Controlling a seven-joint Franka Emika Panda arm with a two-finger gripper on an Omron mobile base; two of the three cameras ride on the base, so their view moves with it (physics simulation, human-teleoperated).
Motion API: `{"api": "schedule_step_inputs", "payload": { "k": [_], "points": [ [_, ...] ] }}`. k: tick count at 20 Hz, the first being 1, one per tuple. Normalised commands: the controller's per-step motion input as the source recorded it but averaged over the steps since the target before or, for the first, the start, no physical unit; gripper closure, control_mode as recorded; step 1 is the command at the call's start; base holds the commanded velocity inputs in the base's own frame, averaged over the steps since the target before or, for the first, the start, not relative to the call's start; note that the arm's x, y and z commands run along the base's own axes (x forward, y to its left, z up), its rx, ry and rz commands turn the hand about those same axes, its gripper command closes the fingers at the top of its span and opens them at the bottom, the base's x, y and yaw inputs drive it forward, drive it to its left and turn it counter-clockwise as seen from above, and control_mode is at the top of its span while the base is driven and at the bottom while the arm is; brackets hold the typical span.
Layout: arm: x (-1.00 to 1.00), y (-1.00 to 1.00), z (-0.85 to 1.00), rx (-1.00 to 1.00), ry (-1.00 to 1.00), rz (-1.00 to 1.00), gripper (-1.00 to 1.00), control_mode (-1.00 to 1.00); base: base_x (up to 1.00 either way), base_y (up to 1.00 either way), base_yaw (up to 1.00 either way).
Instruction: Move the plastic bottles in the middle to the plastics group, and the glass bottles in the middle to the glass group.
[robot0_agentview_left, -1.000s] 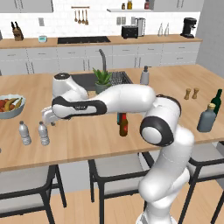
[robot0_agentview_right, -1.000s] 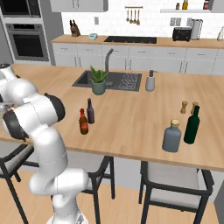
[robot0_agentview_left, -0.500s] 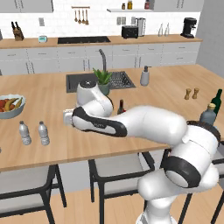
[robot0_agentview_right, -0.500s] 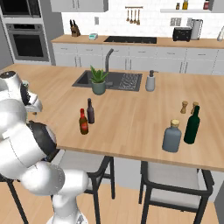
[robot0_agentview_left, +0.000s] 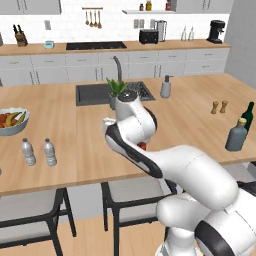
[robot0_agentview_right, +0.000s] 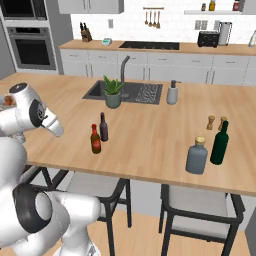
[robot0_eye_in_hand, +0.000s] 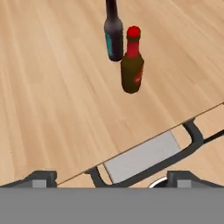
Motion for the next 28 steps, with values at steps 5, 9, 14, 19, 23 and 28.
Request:
{"api": "schedule_step_inputs", "payload": {
  "k": [5, 9, 14, 19, 23, 28],
  "points": [
    [-0.01, -0.97, 0.29, 0.00, 0.07, -0.41, -1.00, -1.00, 0.00, 0.00, 0.00],
    [0.12, -0.34, 0.06, -0.06, 0.08, 0.08, -1.00, -1.00, 0.00, 0.00, 0.00],
    [0.05, -0.05, 0.00, -0.21, 0.29, 0.34, -1.00, -1.00, 0.00, 0.00, 0.00],
    [0.05, -0.28, -0.14, -0.12, 0.19, 0.46, -1.00, -1.00, 0.00, 0.00, 0.00],
    [0.32, -0.76, 0.00, 0.10, -0.07, 0.23, -1.00, -1.00, 0.00, 0.00, 0.00],
    [0.38, -0.36, -0.12, 0.19, -0.04, 0.17, -1.00, -1.00, 0.00, 0.00, 0.00]
  ]
}}
